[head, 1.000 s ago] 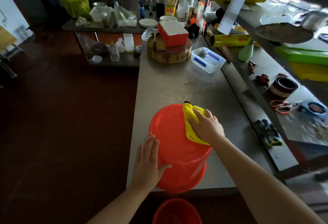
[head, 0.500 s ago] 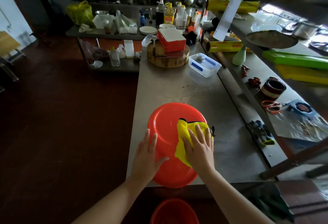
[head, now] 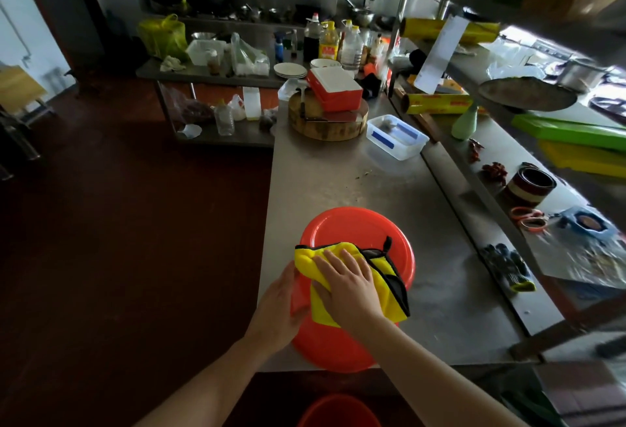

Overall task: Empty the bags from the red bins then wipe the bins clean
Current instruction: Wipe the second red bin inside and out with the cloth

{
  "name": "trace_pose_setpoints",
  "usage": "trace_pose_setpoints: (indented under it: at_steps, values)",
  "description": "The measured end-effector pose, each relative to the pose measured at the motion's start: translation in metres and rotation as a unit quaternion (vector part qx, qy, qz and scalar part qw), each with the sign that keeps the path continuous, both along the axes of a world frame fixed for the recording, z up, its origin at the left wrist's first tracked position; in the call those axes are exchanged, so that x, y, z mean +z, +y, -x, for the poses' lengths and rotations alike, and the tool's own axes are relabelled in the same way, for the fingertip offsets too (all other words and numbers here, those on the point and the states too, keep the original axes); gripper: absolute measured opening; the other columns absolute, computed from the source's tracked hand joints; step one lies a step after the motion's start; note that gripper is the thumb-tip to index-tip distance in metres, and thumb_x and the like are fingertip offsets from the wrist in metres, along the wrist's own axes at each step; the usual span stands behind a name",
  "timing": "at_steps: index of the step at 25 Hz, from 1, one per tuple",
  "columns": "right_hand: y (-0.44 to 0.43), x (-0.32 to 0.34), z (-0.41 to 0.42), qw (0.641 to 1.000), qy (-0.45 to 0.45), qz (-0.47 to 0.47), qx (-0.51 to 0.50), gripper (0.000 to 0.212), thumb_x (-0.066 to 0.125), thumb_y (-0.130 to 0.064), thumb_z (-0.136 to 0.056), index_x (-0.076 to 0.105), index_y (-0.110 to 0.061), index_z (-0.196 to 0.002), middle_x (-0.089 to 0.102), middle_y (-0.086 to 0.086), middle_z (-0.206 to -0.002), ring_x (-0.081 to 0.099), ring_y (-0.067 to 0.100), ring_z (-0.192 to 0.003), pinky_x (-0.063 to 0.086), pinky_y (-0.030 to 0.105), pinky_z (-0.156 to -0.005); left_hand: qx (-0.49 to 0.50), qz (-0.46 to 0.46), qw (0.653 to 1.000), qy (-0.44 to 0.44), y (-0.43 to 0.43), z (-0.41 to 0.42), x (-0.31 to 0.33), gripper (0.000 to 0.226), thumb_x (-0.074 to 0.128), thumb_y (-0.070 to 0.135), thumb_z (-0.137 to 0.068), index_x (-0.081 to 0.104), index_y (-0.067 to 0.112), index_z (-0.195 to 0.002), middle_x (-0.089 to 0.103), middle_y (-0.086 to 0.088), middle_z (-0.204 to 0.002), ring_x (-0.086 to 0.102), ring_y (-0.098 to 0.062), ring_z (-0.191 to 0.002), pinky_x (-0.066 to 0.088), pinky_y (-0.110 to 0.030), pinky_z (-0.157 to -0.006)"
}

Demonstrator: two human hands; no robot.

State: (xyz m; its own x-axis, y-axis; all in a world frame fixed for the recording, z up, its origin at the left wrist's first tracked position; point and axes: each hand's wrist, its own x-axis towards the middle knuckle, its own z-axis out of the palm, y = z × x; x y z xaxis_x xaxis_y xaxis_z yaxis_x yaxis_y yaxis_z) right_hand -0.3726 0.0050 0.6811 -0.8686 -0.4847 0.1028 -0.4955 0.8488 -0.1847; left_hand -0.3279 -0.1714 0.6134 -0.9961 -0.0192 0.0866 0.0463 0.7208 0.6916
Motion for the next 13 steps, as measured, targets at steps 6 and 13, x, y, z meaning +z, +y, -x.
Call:
trace_pose_setpoints:
  at_steps: [6, 13]
  values:
    - [-0.047, 0.025, 0.043, 0.998, -0.042, -0.045, -0.003, 0.051, 0.034, -0.049, -0.106, 0.037, -0.028, -0.152, 0.028, -0.008, -0.164, 0.012, 0.028, -0.155, 0.009, 0.054, -0.124, 0.006, 0.037, 0.998, 0.049, 0.005, -0.012, 0.010, 0.080, 0.051, 0.043, -0.097, 0.006, 0.023, -0.160, 0.024, 0.003, -0.163, 0.023, -0.009, -0.148, 0.027, -0.033, -0.121]
    - [-0.075, 0.034, 0.109, 0.994, -0.061, -0.080, -0.043, 0.040, 0.040, -0.034, -0.104, 0.046, -0.022, -0.143, 0.040, -0.005, -0.156, 0.023, 0.027, -0.150, 0.018, 0.054, -0.120, 0.056, 0.049, 0.996, 0.058, 0.000, -0.007, 0.020, 0.072, 0.051, 0.021, -0.097, 0.015, 0.017, -0.159, 0.027, -0.002, -0.162, 0.021, -0.016, -0.151, 0.026, -0.036, -0.121]
